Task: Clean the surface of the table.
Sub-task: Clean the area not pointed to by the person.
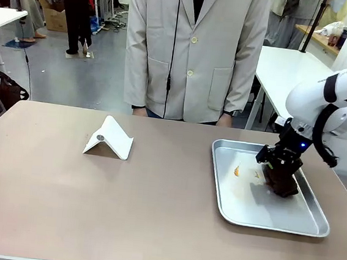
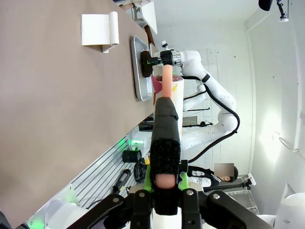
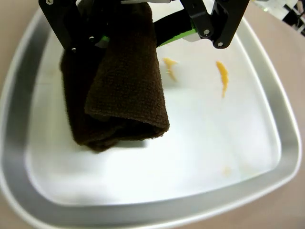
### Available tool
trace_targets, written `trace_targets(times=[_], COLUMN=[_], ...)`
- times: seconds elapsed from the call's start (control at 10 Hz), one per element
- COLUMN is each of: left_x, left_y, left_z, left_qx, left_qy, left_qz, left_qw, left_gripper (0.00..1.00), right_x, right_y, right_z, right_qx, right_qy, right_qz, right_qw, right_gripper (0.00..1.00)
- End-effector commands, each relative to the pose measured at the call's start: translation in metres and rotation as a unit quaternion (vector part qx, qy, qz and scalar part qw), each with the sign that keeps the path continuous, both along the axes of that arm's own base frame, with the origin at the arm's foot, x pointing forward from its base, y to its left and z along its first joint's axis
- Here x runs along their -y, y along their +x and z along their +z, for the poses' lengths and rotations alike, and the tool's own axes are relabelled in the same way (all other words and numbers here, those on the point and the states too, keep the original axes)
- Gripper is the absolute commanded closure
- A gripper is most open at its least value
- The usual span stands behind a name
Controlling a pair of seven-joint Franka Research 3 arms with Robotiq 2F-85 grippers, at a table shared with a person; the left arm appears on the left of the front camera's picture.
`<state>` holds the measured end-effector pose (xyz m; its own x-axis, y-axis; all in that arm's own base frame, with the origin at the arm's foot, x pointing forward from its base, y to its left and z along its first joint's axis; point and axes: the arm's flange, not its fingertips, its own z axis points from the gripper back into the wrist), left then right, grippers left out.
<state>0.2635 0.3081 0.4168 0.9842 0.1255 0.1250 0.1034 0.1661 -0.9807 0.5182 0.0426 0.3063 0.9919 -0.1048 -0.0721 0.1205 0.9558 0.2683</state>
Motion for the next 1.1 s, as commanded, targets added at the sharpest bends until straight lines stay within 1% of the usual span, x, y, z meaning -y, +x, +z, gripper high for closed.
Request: trace_targets(times=[0.0,0.3,0.6,0.7,1.0], left_x=[0.003,0.003,0.003,0.003,0.003], left_y=[0.0,0.0,0.0,0.0,0.0], left_z=[0.004,0.004,0.004,0.004,0.004], left_qx=[-0.003,-0.003,-0.003,-0.003,-0.003], left_qy=[-0.005,-0.005,-0.005,-0.005,-0.005], left_qz=[0.005,0.005,0.005,0.005,0.005], left_qw=[1.0,1.0,1.0,1.0,1.0], left_gripper=[0.78,0.78,0.78,0.78,0.78], right_x=[-0.01,-0.034,-0.057,-0.07,-0.09], right_y=[0.003,0.001,-0.004,-0.007,-0.01], right_z=[-0.011,-0.024,-0.022,-0.023,-0.029], right_qx=[0.014,-0.001,0.01,0.003,-0.008], right_qy=[0.055,0.123,0.192,0.209,0.221], right_qz=[0.01,0.03,0.029,0.039,0.06], right_qw=[0.998,0.992,0.981,0.977,0.973], right_gripper=[1.0,1.0,1.0,1.0,1.0])
